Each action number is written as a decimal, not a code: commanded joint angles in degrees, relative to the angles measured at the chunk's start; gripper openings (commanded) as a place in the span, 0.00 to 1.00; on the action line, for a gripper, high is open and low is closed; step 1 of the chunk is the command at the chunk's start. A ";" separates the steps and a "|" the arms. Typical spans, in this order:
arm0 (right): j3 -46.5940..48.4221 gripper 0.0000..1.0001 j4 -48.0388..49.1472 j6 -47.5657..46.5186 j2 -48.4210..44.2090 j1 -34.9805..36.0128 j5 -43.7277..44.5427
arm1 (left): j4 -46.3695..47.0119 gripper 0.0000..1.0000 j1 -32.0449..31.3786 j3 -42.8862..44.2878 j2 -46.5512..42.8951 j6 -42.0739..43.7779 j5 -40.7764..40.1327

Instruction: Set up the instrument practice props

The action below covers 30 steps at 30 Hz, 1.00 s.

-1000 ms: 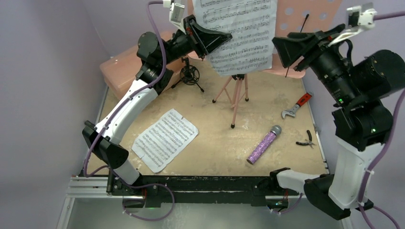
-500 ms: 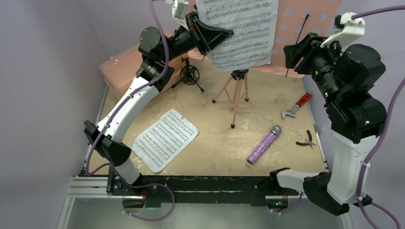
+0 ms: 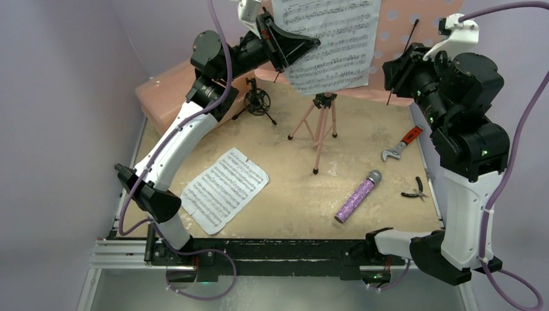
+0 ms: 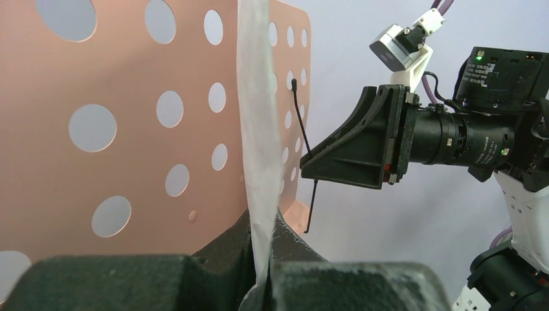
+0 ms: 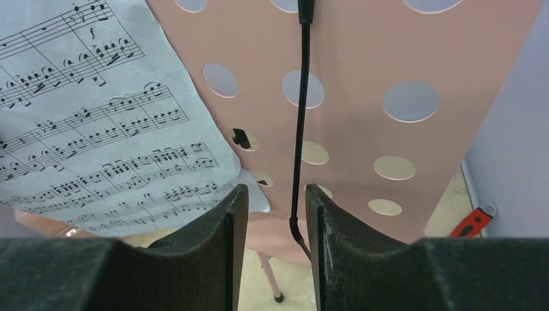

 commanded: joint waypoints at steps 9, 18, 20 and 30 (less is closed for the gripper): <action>0.31 0.33 6.02 -3.36 0.28 -0.28 2.70 | -1.16 0.00 -1.93 6.90 3.11 1.58 -0.17; -1.63 0.20 8.39 -3.15 0.22 -0.26 1.82 | -2.44 0.00 -2.64 10.28 5.10 2.96 0.12; -2.23 0.16 8.84 -3.24 0.00 -0.28 1.69 | -2.40 0.00 -2.70 10.81 5.39 2.95 0.19; -3.85 0.00 9.61 -5.33 -1.89 -0.23 0.85 | -1.71 0.00 -3.29 11.74 6.31 3.39 0.14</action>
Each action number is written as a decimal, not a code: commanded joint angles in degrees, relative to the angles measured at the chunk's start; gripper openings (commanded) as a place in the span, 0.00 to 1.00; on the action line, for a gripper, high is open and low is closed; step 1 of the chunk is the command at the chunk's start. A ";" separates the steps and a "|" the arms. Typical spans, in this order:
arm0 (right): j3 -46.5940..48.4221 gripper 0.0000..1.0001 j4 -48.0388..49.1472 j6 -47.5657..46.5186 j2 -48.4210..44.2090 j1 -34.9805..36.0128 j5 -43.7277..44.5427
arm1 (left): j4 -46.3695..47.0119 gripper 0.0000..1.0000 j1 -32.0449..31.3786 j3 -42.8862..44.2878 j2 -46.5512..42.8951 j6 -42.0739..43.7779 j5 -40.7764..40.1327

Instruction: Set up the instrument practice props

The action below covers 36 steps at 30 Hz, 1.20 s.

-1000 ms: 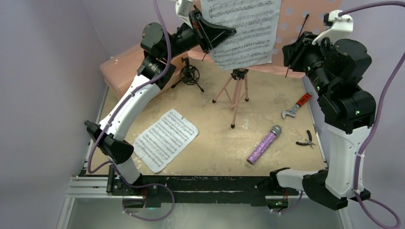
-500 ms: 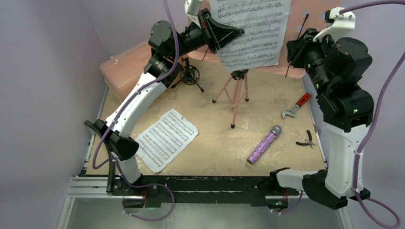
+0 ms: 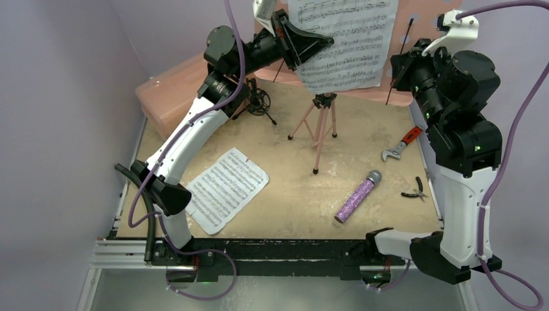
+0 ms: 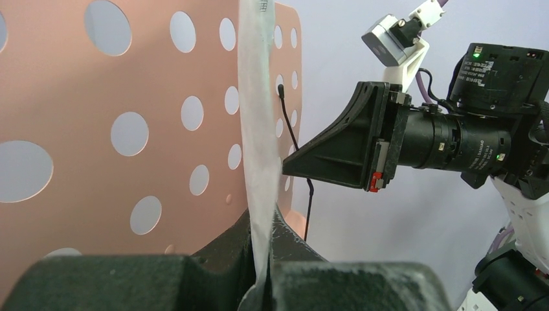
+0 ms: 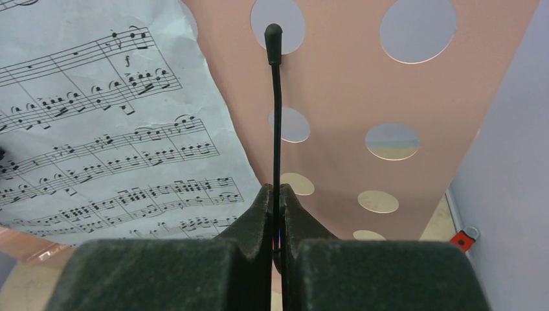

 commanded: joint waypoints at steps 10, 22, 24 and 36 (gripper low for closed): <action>-6.19 0.00 6.33 -4.28 -6.03 0.02 -2.72 | 1.33 0.00 -1.16 4.44 1.75 2.71 -1.01; -12.17 0.00 11.37 -5.52 -10.60 0.03 -5.27 | 1.13 0.00 -2.40 6.60 4.02 4.64 -2.70; -12.34 0.00 11.25 -5.84 -10.58 0.06 -5.87 | 1.38 0.00 -2.79 7.09 4.45 5.23 -2.84; -14.53 0.00 12.79 -5.70 -11.61 0.04 -9.96 | 1.84 0.00 -6.11 9.47 7.65 8.59 -2.98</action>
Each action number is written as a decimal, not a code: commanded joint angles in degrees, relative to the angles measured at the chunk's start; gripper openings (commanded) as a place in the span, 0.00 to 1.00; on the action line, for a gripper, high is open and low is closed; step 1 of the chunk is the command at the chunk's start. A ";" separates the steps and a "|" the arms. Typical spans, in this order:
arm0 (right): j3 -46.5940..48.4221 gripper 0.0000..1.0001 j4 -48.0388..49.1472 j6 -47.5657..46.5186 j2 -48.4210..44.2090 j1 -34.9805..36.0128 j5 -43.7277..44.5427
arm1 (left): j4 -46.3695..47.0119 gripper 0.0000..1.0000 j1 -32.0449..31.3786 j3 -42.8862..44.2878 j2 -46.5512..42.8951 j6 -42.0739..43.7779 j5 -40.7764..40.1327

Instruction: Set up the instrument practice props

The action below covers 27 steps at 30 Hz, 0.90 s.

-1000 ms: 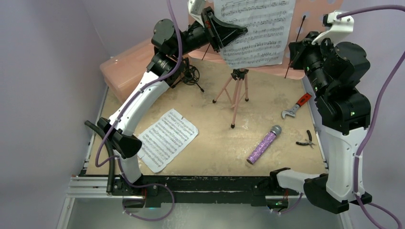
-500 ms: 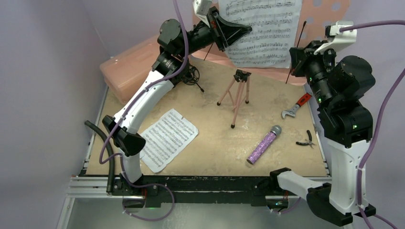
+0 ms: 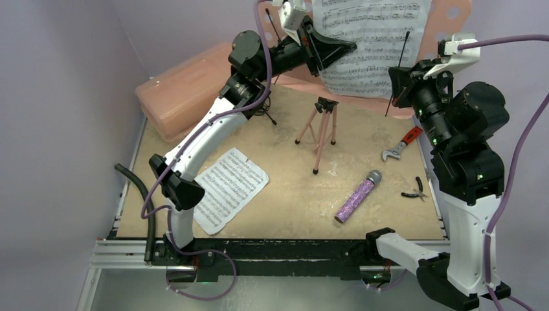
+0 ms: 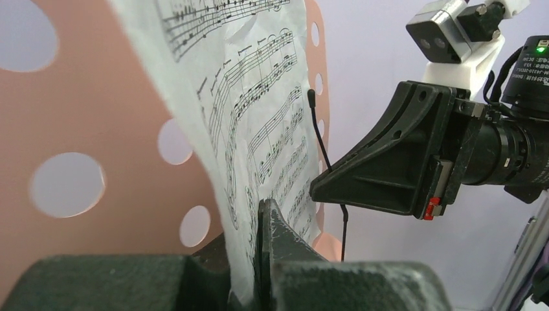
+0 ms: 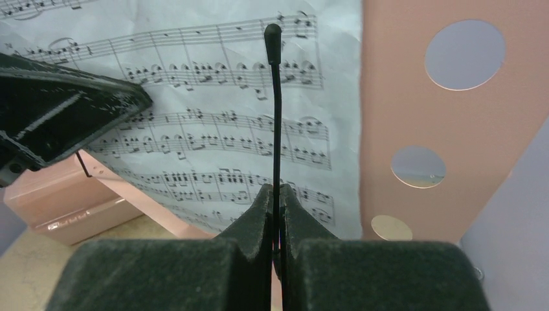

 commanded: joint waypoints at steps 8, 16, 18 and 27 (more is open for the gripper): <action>-0.28 0.00 3.45 0.54 -0.35 0.03 -5.25 | -1.26 0.18 -2.65 4.17 2.26 3.87 -1.83; -0.23 0.00 2.48 1.06 0.08 0.03 -3.92 | -2.45 0.42 -2.68 -0.35 -1.73 6.25 -7.97; -0.08 0.00 2.24 1.09 0.24 0.03 -3.69 | -1.86 0.42 -2.69 -2.61 -3.40 6.84 -9.82; 0.47 0.00 1.34 1.74 0.83 0.03 -2.67 | -3.16 0.40 -2.68 -8.52 -8.27 8.01 -13.19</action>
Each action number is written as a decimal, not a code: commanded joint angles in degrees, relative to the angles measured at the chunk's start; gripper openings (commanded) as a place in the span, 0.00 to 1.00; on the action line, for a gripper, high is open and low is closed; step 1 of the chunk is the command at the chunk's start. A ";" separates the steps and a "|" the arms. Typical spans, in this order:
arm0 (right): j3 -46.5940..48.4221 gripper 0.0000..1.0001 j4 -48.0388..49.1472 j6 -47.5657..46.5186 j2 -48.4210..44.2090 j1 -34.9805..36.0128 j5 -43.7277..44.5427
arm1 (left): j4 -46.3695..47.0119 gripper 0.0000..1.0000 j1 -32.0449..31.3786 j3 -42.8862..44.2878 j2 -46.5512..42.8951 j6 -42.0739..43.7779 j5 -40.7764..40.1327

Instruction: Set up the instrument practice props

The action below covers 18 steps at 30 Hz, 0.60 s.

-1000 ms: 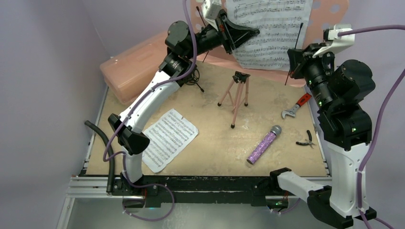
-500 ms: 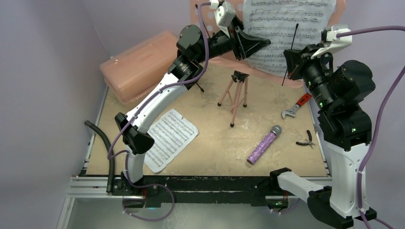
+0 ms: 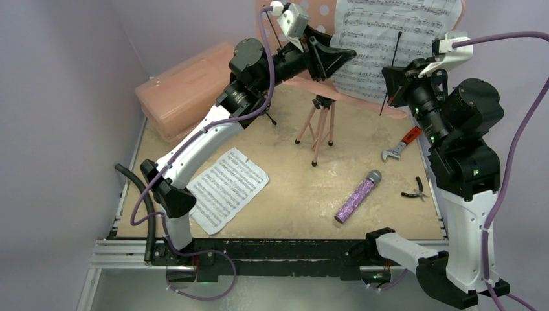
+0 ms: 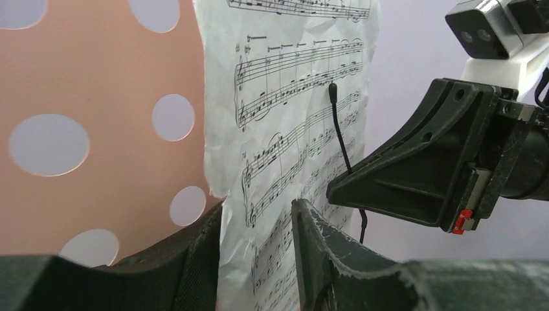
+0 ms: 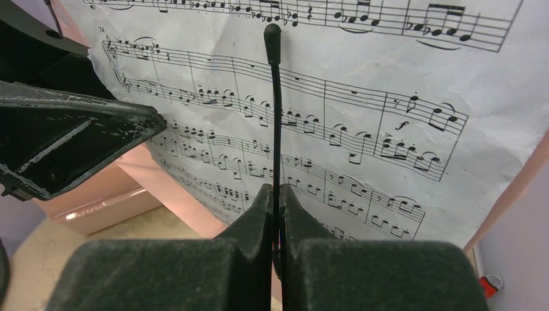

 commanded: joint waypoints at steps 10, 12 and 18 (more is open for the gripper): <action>1.64 0.00 0.84 0.98 0.33 0.03 1.21 | 1.31 0.22 0.31 -3.32 -3.94 0.25 -4.81; 2.01 0.00 0.69 1.19 0.72 0.08 1.27 | 1.84 0.16 0.27 -2.80 -3.40 -0.39 -4.80; 2.70 0.00 0.57 2.25 1.59 0.04 1.58 | 3.44 0.03 0.37 -0.75 -1.07 -2.63 -4.32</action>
